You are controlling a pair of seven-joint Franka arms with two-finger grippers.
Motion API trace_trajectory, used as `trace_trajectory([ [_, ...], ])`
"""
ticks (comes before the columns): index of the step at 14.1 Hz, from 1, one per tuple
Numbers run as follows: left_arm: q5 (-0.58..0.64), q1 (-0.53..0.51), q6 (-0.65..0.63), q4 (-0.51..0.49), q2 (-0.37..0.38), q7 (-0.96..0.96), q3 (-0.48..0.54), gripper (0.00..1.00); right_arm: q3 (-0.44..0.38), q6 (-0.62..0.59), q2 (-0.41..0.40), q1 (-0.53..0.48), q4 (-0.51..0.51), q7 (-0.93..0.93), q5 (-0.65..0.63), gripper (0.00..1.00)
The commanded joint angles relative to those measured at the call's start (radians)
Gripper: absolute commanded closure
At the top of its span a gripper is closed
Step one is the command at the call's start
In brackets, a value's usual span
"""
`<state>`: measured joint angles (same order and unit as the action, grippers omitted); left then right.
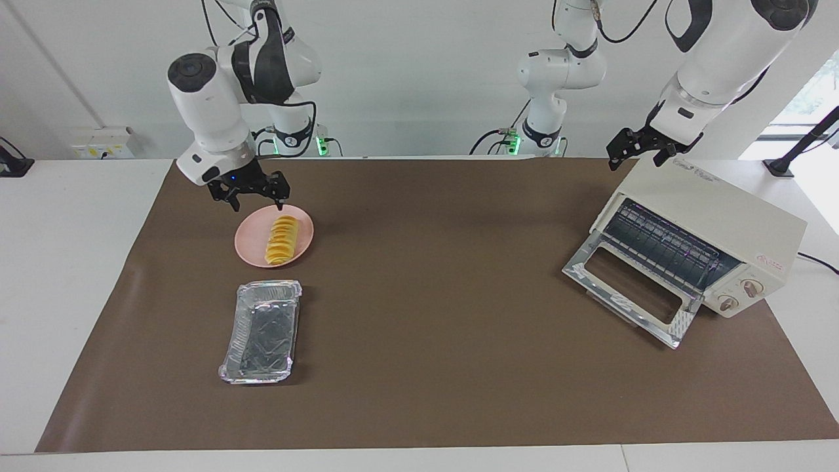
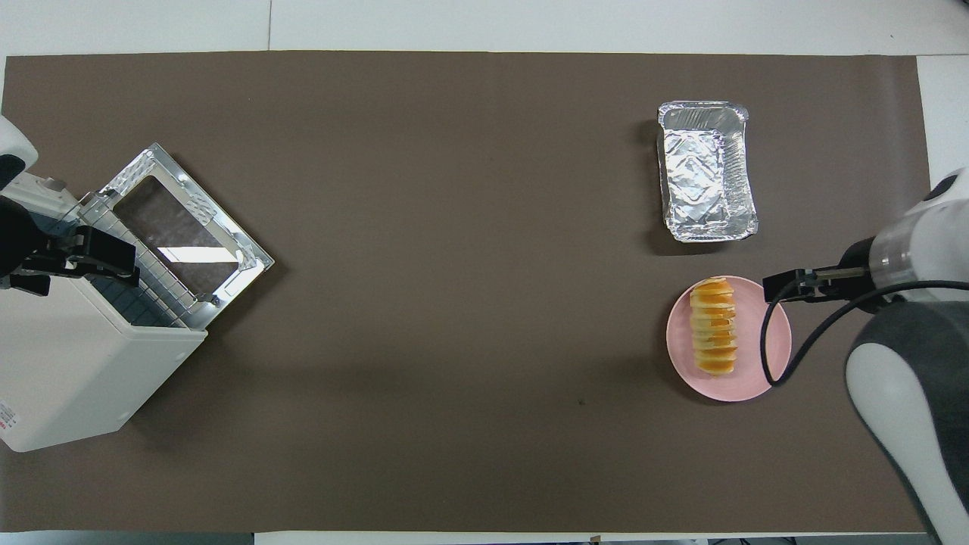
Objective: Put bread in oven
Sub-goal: 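Lower the right gripper and close it around the bread slices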
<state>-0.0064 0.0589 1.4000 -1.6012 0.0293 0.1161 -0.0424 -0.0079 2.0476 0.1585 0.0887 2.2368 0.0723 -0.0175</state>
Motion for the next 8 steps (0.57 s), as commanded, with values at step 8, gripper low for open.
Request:
trace_trajectory([
  [8, -0.015, -0.01, -0.003, -0.01, 0.017, 0.005, -0.002, 0.0, -0.003, 0.328, -0.094, -0.009, 0.201, -0.019, 0.01, 0.0],
])
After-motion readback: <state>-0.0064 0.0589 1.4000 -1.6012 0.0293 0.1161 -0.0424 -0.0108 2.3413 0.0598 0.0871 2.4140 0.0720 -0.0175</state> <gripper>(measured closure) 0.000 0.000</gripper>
